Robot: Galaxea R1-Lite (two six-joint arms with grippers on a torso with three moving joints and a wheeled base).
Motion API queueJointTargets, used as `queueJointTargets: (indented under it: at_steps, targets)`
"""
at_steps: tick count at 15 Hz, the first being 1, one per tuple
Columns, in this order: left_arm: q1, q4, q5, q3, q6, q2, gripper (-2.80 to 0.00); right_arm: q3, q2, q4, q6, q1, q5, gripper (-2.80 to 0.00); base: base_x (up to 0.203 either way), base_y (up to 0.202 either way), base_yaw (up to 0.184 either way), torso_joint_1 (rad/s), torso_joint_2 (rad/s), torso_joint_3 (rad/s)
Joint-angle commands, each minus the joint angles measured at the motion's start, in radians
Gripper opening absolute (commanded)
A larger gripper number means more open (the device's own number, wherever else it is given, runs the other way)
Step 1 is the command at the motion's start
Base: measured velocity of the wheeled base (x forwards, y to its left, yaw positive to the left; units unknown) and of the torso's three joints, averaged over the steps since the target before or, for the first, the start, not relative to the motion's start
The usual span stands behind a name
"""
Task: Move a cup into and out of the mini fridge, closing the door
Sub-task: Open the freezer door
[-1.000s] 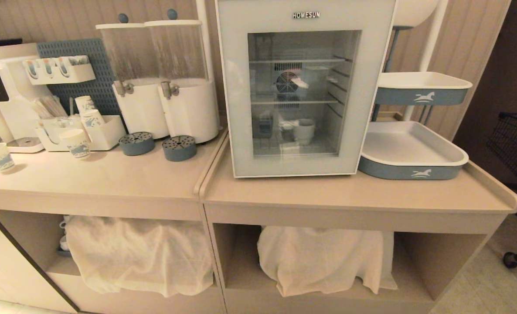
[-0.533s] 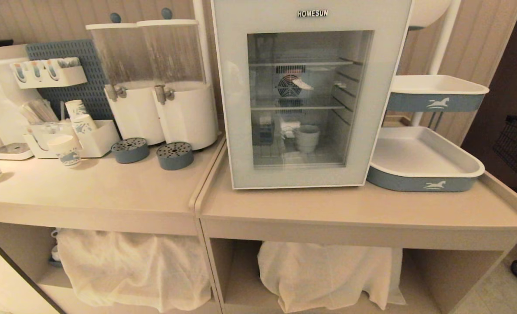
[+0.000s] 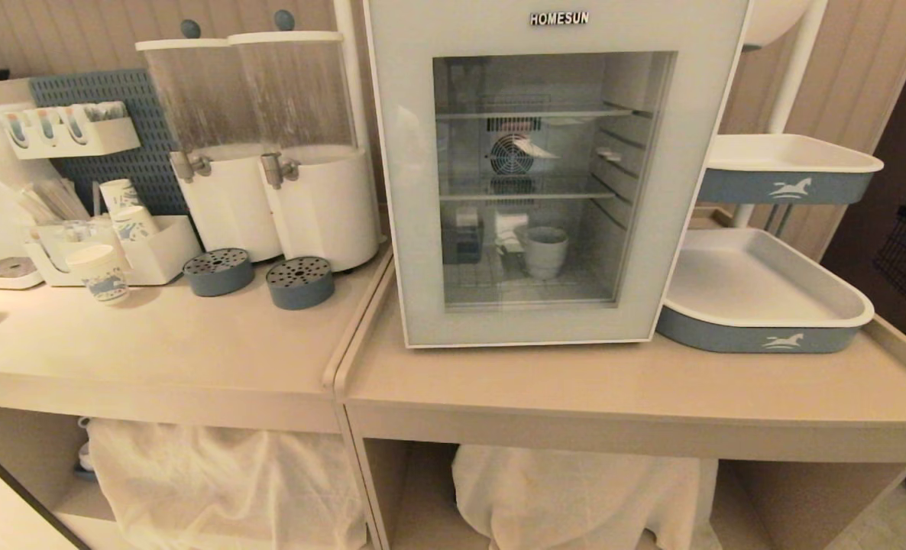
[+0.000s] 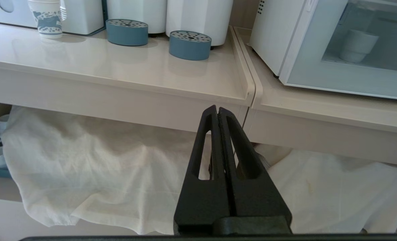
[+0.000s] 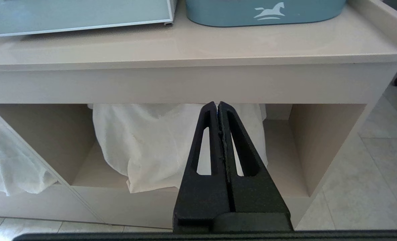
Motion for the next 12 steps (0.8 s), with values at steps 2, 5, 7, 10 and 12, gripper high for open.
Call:
queueJointTargets:
  at_steps: [2,5,7,10,12]
  targets:
    - [-0.002,0.000,0.001,0.040,0.006,-0.002,-2.80,0.000,0.002,0.001,0.000,0.000,0.000,-2.80,0.000,0.000,0.000,0.000,0.00,0.000]
    - [-0.001,0.029,-0.008,0.040,0.036,-0.002,-2.80,-0.001,0.001,0.001,0.002,0.000,0.000,-2.80,0.000,0.000,0.000,0.000,0.00,0.000]
    - [-0.001,0.126,-0.023,0.027,0.038,-0.003,-2.80,-0.002,0.001,0.001,0.002,0.000,-0.001,-2.80,0.000,0.000,0.000,0.000,0.00,0.000]
    - [-0.001,0.295,-0.066,-0.133,0.039,0.002,-2.80,-0.002,0.002,0.001,0.002,0.000,-0.001,-2.80,0.000,0.000,0.000,0.000,0.00,0.000]
    - [-0.002,0.378,-0.110,-0.246,0.041,0.033,-2.80,-0.002,0.002,0.001,0.002,0.000,-0.001,-2.80,0.000,0.000,0.000,0.000,0.00,0.000]
